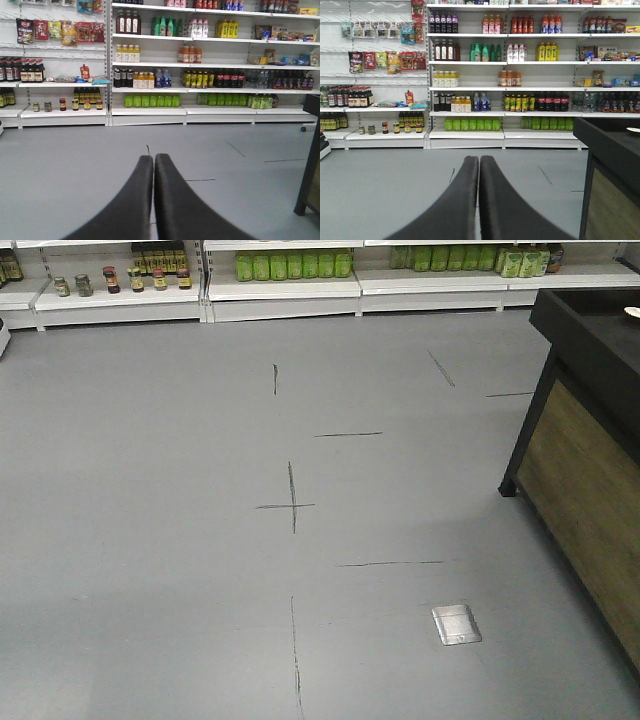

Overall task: Pick three apples into basket with both arms
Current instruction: 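Drive the base forward toward the black fruit display table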

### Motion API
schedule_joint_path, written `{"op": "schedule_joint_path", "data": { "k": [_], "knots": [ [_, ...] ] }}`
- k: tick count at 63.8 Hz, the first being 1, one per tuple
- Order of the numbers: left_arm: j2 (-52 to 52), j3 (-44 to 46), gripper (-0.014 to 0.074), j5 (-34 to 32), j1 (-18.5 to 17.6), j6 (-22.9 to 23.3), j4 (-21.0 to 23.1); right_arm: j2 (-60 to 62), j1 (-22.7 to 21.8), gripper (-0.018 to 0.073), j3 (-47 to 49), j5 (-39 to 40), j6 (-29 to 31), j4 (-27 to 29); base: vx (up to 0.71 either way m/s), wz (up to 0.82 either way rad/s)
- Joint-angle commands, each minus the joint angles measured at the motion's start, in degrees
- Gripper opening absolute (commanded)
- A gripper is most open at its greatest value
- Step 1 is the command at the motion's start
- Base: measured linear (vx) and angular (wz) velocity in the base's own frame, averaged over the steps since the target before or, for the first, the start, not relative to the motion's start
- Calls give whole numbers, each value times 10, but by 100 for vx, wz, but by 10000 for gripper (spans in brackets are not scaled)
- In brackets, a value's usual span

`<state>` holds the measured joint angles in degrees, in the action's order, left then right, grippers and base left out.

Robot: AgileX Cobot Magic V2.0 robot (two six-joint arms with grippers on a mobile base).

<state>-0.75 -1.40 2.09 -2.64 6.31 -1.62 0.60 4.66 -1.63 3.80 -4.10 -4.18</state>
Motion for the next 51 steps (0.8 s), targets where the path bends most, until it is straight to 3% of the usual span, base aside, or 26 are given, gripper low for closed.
{"op": "schedule_joint_path", "data": {
  "k": [1,51],
  "knots": [
    [-7,-13,-6,-42,-2,4,1,6,0,-9,-9,40,4,-3,14,-2],
    [-7,-13,-6,-42,-2,4,1,6,0,-9,-9,40,4,-3,12,-13]
  ]
}}
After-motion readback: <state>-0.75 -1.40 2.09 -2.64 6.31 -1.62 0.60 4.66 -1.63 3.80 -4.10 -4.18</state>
